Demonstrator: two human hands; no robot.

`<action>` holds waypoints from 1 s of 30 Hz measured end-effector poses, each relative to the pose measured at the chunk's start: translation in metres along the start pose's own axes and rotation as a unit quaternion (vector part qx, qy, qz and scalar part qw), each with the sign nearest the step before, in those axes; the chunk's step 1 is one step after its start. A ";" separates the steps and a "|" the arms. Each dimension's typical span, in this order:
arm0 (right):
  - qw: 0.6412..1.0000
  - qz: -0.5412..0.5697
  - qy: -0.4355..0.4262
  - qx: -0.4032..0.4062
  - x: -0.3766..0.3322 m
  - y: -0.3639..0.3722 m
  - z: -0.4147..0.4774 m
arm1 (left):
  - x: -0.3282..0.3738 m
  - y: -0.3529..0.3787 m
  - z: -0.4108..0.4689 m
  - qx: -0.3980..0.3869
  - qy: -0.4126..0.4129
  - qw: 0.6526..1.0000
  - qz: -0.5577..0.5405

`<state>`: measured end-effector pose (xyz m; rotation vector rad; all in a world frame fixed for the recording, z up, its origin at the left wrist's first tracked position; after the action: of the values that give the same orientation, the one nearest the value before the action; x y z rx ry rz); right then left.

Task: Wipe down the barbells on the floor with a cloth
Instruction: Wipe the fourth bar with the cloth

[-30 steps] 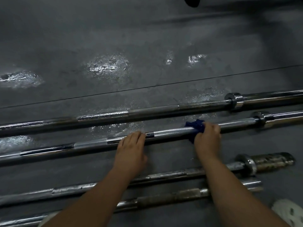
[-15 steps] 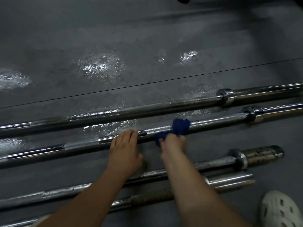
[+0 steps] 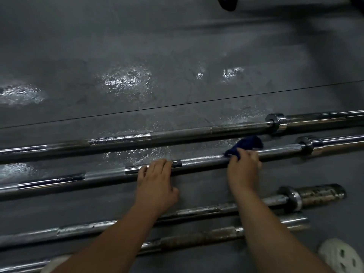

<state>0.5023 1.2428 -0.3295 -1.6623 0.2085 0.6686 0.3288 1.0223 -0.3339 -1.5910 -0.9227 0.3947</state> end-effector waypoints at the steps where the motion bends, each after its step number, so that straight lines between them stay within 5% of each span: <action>1: 0.999 -0.016 -0.039 0.004 -0.018 0.004 -0.010 | 0.001 0.000 0.000 -0.003 0.001 1.000 0.001; 6: 0.974 -0.103 -0.184 -0.087 -0.069 0.047 -0.031 | 0.000 0.001 -0.003 -0.012 0.009 1.000 0.011; 11: 0.966 -0.089 -0.150 -0.191 -0.061 0.055 -0.027 | 0.004 0.000 -0.003 -0.027 0.008 0.999 0.025; 16: 0.970 -0.058 -0.140 -0.190 -0.049 0.041 -0.038 | -0.002 0.001 -0.014 -0.027 0.017 0.999 0.042; 21: 0.994 -0.079 -0.055 -0.047 -0.003 0.007 -0.028 | -0.035 0.005 -0.019 -0.018 -0.014 0.999 0.042; 26: 0.933 -0.107 -0.273 -0.209 -0.078 0.072 -0.086 | -0.043 0.015 -0.032 -0.016 -0.007 0.998 0.057; 30: 0.979 -0.125 -0.125 -0.102 -0.015 0.018 -0.028 | -0.047 0.005 -0.029 0.012 -0.023 0.999 0.042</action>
<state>0.4898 1.2084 -0.3353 -1.7440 -0.2529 0.7169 0.3208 0.9683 -0.3422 -1.6080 -0.8851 0.5010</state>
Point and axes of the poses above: each hand's wrist, its own z-axis towards the middle knuckle, its own y-axis out of the palm, x = y × z, the point moved 10 cm from there along z, towards the middle knuckle, and after that the axes turned 8 degrees about -y, right-handed, at the moved point
